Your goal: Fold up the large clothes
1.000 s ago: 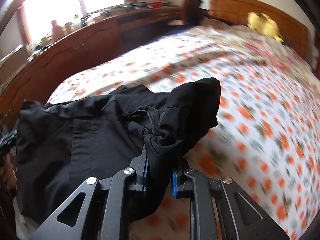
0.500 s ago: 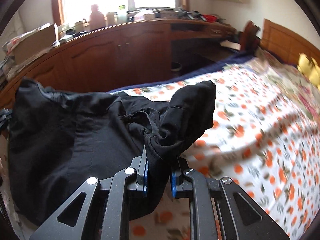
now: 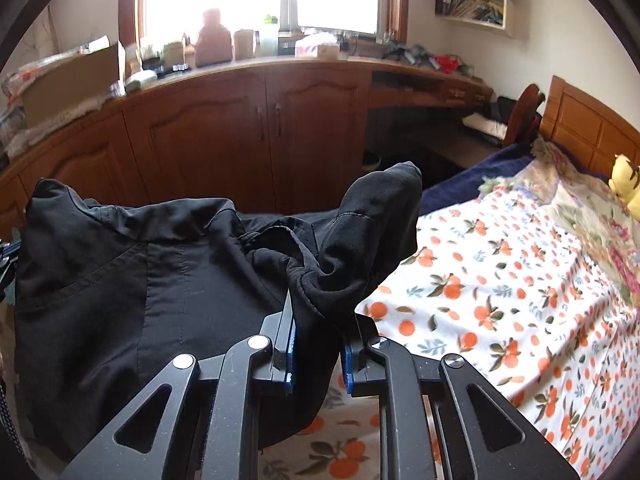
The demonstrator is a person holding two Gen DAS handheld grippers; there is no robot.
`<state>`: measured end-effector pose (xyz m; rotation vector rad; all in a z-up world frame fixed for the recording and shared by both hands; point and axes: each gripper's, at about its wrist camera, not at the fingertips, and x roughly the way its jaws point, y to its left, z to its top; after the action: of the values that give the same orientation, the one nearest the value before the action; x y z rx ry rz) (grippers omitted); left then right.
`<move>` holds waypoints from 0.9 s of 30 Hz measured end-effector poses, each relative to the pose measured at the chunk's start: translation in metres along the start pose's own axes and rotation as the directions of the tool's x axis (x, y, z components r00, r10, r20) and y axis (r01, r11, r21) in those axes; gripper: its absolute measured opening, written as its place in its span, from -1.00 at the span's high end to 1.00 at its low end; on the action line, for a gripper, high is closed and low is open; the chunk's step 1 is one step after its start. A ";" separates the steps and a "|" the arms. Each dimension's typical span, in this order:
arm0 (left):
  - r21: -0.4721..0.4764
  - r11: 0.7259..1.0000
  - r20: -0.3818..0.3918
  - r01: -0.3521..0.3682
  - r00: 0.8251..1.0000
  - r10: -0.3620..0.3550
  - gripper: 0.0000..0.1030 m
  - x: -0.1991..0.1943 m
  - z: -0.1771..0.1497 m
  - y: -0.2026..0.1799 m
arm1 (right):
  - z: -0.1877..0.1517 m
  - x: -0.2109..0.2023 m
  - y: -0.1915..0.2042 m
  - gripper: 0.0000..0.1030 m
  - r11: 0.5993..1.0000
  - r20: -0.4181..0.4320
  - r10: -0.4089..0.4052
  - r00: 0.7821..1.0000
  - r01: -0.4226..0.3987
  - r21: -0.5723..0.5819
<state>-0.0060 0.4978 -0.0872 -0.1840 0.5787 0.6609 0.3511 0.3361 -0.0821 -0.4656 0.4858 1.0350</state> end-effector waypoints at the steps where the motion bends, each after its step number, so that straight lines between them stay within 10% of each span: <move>1: 0.001 1.000 -0.006 -0.002 1.000 0.002 0.91 0.004 -0.005 0.001 | -0.002 0.010 0.002 0.62 1.000 -0.045 0.003 0.999 -0.002 0.015; 10: -0.017 0.999 -0.094 -0.038 0.995 0.037 0.91 0.024 -0.042 0.009 | -0.052 0.029 -0.007 0.16 0.999 -0.115 0.012 0.993 -0.008 0.032; 13: -0.033 0.998 -0.108 -0.053 0.993 0.049 0.74 0.019 -0.045 0.014 | -0.055 0.029 -0.012 0.09 0.998 -0.123 0.019 0.992 -0.011 0.060; 20: -0.092 0.996 -0.026 -0.015 1.000 0.012 -0.38 -0.015 -0.045 0.023 | -0.055 0.018 -0.003 0.05 0.998 -0.070 0.050 0.996 -0.047 0.043; 27: -0.043 0.998 0.091 0.039 0.995 -0.035 -0.41 -0.043 -0.020 -0.005 | -0.067 0.016 0.017 0.04 0.994 -0.070 0.107 0.992 -0.105 0.022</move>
<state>-0.0396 0.4647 -0.0800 -0.2051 0.4726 0.6434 0.3320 0.3163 -0.1473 -0.4656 0.5878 1.1180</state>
